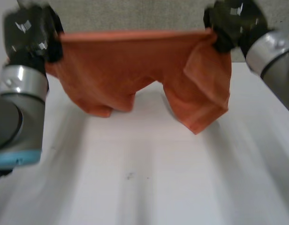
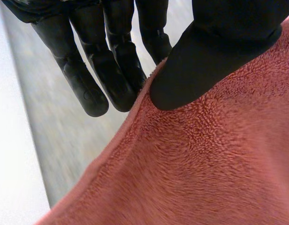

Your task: Fold the laundry

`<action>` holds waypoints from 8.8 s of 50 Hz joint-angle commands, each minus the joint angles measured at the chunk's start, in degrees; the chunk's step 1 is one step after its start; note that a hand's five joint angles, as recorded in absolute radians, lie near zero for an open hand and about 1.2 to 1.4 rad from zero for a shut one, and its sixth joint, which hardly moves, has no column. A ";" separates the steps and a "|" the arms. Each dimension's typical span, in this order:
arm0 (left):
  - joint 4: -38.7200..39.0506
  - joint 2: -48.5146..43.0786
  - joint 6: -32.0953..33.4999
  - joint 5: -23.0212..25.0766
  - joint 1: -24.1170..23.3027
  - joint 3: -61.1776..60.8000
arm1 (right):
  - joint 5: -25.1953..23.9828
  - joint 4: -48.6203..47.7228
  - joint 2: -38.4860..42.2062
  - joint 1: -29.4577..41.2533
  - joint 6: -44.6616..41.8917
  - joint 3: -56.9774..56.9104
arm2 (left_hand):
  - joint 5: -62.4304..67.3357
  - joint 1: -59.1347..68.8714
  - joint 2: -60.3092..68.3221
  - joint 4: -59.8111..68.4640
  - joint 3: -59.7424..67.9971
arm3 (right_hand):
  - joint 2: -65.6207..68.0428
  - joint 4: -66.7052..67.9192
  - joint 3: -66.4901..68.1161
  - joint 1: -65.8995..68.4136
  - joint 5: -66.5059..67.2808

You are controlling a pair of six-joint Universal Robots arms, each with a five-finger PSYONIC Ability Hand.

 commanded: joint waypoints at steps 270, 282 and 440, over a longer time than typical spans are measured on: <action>-38.74 10.53 25.93 17.48 18.33 -19.99 | -1.71 37.98 -12.09 -27.11 -41.60 30.96 | 10.75 12.10 10.22 10.28 10.31 | 12.65 11.97 12.35 24.42 13.86; -21.96 -12.28 25.84 17.75 15.88 -7.27 | 3.19 15.49 6.43 -16.67 -34.75 21.40 | 10.75 12.10 10.22 10.28 10.31 | 12.65 11.97 12.35 24.42 13.86; 2.06 -11.70 7.12 16.52 -2.74 -9.37 | 11.21 -6.16 11.93 13.87 2.85 11.68 | -58.87 -57.52 -59.40 -59.34 -59.31 | -57.35 -58.03 -57.65 -45.58 -56.14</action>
